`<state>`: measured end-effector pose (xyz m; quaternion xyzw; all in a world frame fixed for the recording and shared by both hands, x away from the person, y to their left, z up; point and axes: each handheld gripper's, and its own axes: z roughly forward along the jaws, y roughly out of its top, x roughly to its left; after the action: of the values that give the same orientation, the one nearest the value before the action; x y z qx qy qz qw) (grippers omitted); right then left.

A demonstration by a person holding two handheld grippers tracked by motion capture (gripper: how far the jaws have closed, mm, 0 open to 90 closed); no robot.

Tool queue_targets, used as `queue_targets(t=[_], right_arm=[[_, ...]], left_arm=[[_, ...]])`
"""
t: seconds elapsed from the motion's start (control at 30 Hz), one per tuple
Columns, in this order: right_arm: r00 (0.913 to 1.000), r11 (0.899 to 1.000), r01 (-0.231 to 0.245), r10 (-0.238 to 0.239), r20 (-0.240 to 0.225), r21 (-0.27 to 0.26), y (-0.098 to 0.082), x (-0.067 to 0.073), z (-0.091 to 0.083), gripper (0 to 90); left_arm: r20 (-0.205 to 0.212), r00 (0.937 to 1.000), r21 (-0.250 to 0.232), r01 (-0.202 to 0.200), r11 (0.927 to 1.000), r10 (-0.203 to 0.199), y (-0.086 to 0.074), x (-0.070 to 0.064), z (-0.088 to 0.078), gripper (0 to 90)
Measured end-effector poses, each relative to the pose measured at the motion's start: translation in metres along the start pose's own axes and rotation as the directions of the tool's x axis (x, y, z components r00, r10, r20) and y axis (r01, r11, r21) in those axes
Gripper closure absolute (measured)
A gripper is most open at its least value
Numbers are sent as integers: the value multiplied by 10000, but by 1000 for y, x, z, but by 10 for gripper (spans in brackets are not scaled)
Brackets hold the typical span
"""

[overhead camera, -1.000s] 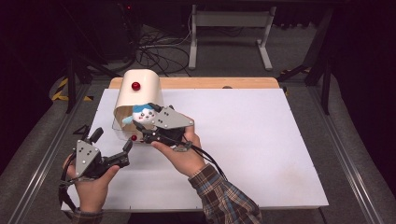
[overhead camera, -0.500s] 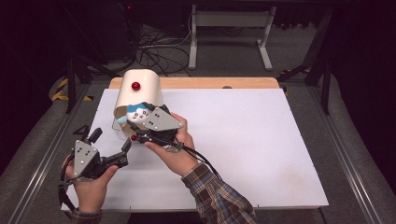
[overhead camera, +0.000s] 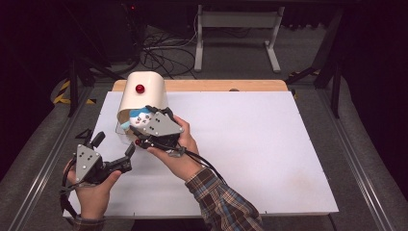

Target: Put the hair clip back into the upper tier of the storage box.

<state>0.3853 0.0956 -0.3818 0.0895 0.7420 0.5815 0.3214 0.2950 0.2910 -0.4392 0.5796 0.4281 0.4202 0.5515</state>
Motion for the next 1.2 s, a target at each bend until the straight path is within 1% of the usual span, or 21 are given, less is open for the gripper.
queue_targets(t=[0.13, 0.37, 0.5, 0.6, 0.67, 0.83, 1.07, 1.1, 1.13, 1.2], right_arm=[[9998, 9998, 184, -184, 3, -6, 0, 2, 0, 226], [9998, 9997, 179, -178, 84, -138, 2, 0, -3, 222], [9999, 9998, 106, -104, 63, -190, 3, -1, -5, 210], [10000, 9998, 17, -15, 79, -193, 3, -2, -7, 186], [9999, 9998, -91, 93, 112, -151, 3, -4, -9, 176], [9997, 9997, -162, 166, 204, -164, 3, -6, -12, 168], [9990, 9993, -333, 337, 309, -164, 0, -11, -16, 148], [9987, 9991, -384, 389, 317, -152, -1, -11, -17, 145], [9980, 9985, -538, 542, 334, -130, -2, -12, -18, 135], [9980, 9986, -519, 524, 341, -139, -2, -13, -19, 130]], left_arm=[[1, 10000, -9, 13, 10000, -13, 0, 0, 0, 19], [-11, 10000, 14, 46, 10000, -46, 0, 1, 0, 20], [-13, 10000, 7, 27, 10000, -27, 0, 0, 0, 15], [-17, 10000, 42, 3, 10000, -3, 0, 0, 0, 10], [-21, 10000, 35, -11, 10000, 11, 0, -1, 0, 9], [-3, 10000, 65, -19, 10000, 19, 0, -2, 1, 9], [18, 10000, 85, -45, 10000, 44, 0, -2, 1, 9], [12, 10000, 59, -30, 10000, 30, 0, -2, 1, 9], [19, 10000, 57, -33, 10000, 33, 0, -3, 1, 9], [35, 10000, 34, -36, 10000, 36, 0, -3, 2, 9]])
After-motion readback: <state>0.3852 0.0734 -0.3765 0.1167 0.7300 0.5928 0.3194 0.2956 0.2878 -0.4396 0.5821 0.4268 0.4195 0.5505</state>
